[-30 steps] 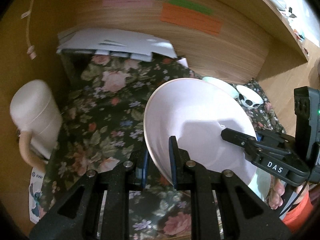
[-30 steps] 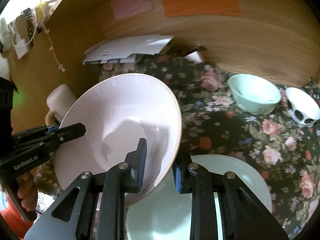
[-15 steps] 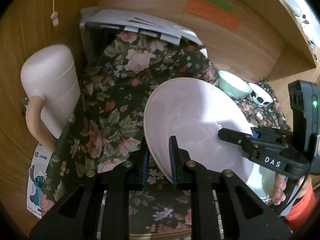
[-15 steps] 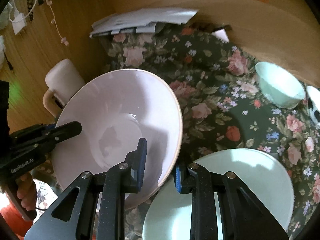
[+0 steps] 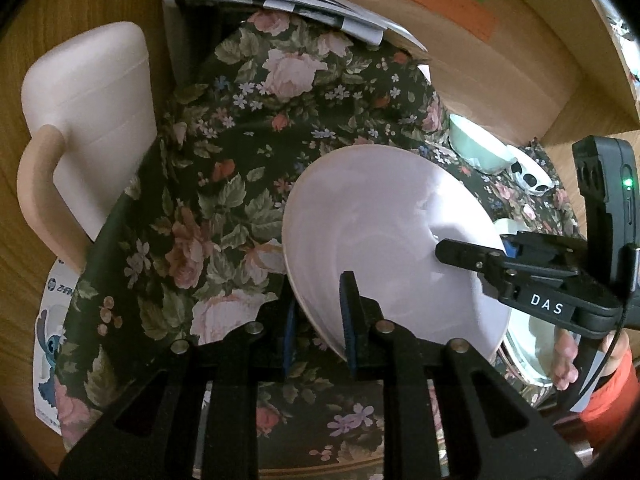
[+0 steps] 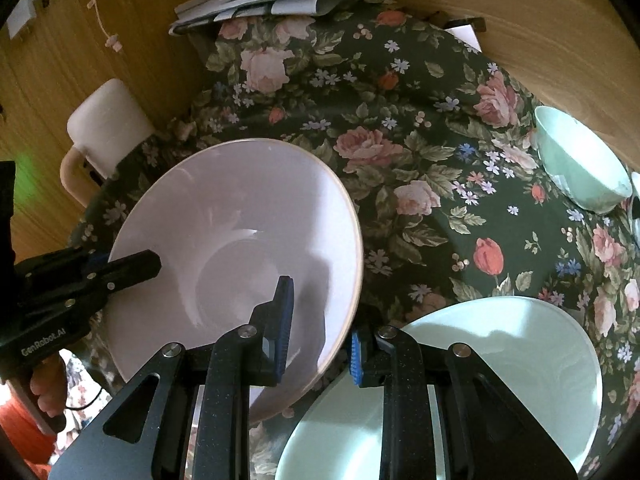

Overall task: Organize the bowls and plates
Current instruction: 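Lower the pale pink bowl onto the mint-green plate and open both grippers, then move both grippers to the mint-green bowl and close on its rim, then lift the mint-green bowl with both grippers and carry it toward the stack, then lower the mint-green bowl into the pale pink bowl with both grippers, then open both grippers and release the mint-green bowl in the pink bowl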

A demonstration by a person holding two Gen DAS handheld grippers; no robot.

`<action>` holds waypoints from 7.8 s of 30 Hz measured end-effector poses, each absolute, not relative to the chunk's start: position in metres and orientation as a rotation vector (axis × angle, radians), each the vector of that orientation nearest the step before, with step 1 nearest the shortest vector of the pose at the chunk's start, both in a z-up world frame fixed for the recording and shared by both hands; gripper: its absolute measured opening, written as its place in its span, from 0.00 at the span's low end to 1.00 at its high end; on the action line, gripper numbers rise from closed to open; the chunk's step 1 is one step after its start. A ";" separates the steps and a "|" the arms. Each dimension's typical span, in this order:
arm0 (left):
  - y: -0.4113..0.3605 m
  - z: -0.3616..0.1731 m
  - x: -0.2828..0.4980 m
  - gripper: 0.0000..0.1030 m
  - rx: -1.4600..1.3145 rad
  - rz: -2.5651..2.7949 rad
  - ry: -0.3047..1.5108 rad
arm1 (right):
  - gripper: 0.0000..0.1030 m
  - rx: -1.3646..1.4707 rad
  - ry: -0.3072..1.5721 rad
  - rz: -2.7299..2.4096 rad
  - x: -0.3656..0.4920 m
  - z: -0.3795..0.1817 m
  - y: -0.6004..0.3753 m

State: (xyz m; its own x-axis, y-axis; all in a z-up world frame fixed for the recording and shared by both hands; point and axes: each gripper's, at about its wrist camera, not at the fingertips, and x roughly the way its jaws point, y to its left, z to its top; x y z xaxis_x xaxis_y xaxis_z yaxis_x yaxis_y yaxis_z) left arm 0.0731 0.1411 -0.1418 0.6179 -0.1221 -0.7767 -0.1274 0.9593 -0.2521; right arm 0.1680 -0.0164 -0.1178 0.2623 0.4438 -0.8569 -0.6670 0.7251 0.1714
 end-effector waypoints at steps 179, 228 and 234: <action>0.045 -0.063 0.136 0.17 -0.107 -0.041 0.879 | 0.15 -0.036 0.822 0.677 0.180 -0.047 -0.103; 0.110 -0.109 0.101 0.17 -0.128 0.155 0.931 | 0.15 -0.150 0.941 0.801 0.165 -0.096 -0.035; 0.116 -0.101 0.101 0.23 -0.147 0.169 0.914 | 0.10 -0.133 0.938 0.809 0.167 -0.096 -0.039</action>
